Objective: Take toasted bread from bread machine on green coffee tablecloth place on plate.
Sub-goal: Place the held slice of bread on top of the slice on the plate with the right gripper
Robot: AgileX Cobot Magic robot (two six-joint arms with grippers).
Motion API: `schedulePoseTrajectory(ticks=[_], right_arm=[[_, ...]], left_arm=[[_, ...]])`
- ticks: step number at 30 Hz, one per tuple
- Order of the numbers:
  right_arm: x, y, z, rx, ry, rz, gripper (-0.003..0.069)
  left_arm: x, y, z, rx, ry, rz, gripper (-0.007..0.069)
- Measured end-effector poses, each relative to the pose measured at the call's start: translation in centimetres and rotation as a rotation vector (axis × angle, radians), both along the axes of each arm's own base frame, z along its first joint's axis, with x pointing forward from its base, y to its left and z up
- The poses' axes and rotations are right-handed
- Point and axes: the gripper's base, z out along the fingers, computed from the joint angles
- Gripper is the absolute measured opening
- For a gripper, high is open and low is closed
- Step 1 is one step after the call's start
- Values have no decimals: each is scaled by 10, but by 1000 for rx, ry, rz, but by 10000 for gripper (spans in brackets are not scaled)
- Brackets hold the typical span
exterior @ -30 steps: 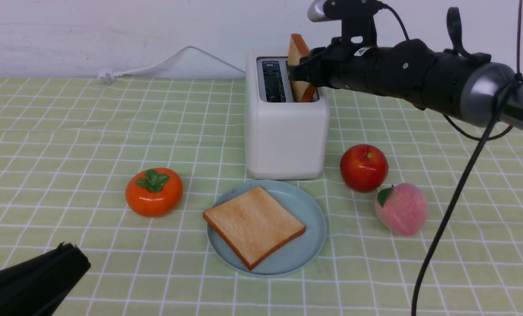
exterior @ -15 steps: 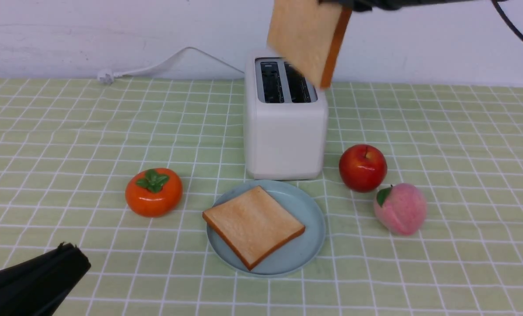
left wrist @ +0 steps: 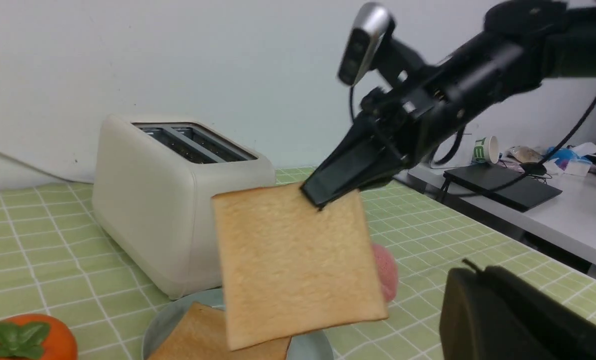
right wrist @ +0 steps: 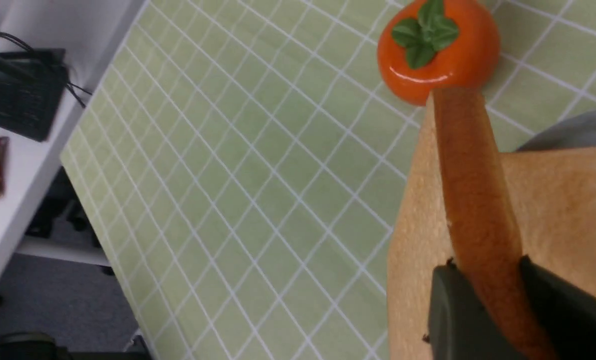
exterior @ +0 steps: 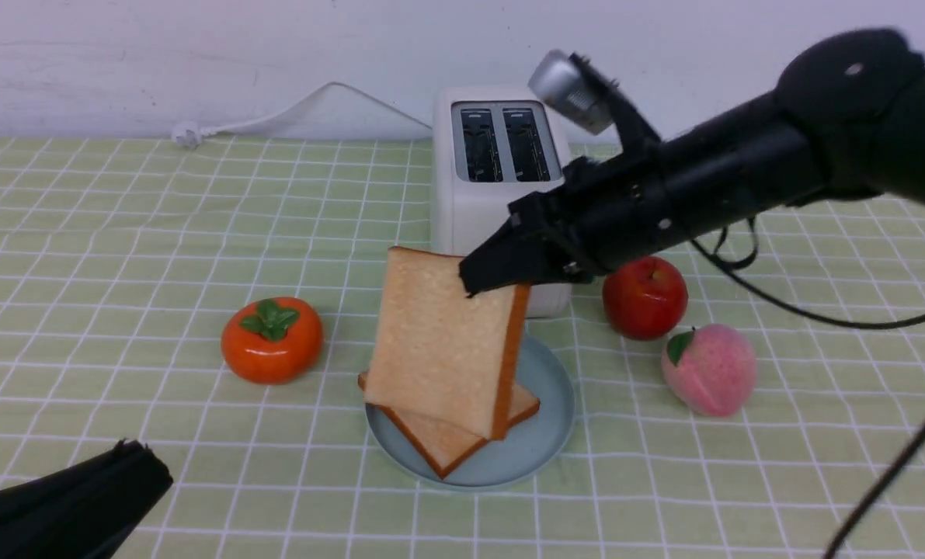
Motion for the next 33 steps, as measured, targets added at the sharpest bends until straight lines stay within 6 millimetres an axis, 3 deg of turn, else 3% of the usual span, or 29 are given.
schedulePoseTrajectory(ticks=[6, 17, 22, 23, 24, 26, 30, 33], right_arm=[[24, 6, -39, 15, 39, -70, 132], [36, 4, -55, -32, 20, -133, 138], [35, 1, -59, -107, -17, -108, 265], [35, -1, -62, -139, -20, -102, 343], [35, -2, -62, -143, -22, -101, 351], [35, -5, -65, -188, -24, -98, 440], [37, -18, -60, -245, -48, -112, 491], [36, -40, -40, -295, -108, -133, 482]], left_arm=[[-1, -1, 0, -1, -1, -10, -13], [-2, -3, 0, -2, -5, -36, -13], [-2, -3, 0, -2, -5, -38, -11], [-2, -3, 0, -2, -5, -38, -11], [-2, -3, 0, -2, -5, -38, -11], [-2, -3, 1, -2, -5, -39, -9], [-2, -3, 1, -2, -5, -39, -9], [-2, -3, 1, -2, -5, -39, -8]])
